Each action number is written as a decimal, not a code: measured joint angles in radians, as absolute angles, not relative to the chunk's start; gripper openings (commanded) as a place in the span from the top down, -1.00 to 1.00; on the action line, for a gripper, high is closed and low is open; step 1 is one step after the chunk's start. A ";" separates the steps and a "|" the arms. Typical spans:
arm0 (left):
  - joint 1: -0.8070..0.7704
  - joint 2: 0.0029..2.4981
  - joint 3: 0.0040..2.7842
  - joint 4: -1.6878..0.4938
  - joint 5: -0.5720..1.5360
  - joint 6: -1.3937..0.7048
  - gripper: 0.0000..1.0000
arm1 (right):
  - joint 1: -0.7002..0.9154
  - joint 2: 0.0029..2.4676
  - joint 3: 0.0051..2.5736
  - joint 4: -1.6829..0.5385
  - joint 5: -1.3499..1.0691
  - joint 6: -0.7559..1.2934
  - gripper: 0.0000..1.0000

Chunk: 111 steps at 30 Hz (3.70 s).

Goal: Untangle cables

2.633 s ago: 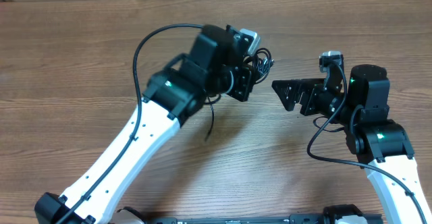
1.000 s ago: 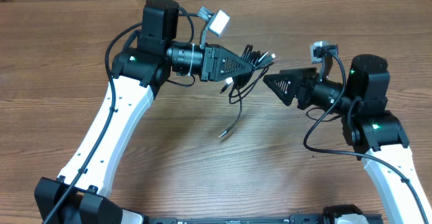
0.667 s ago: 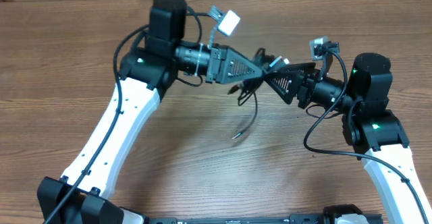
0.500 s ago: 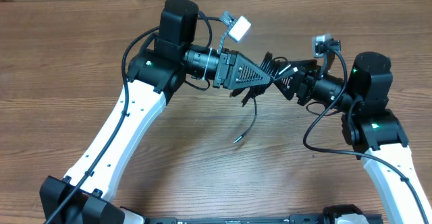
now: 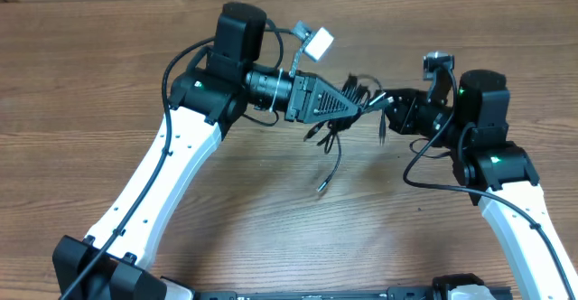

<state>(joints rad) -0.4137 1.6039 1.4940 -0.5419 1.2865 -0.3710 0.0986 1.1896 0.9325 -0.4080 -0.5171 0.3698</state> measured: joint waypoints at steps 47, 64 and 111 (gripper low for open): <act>-0.385 1.604 1.492 -0.499 1.463 -0.315 0.92 | 0.094 1.190 0.936 -0.111 -0.991 0.318 0.39; -0.418 1.604 1.492 -0.421 1.469 -0.384 0.92 | 0.107 1.190 0.936 -0.109 -1.022 0.313 0.92; -0.433 1.605 1.493 -0.702 0.947 -0.224 0.92 | 0.112 1.188 0.942 -0.559 -0.622 0.344 0.05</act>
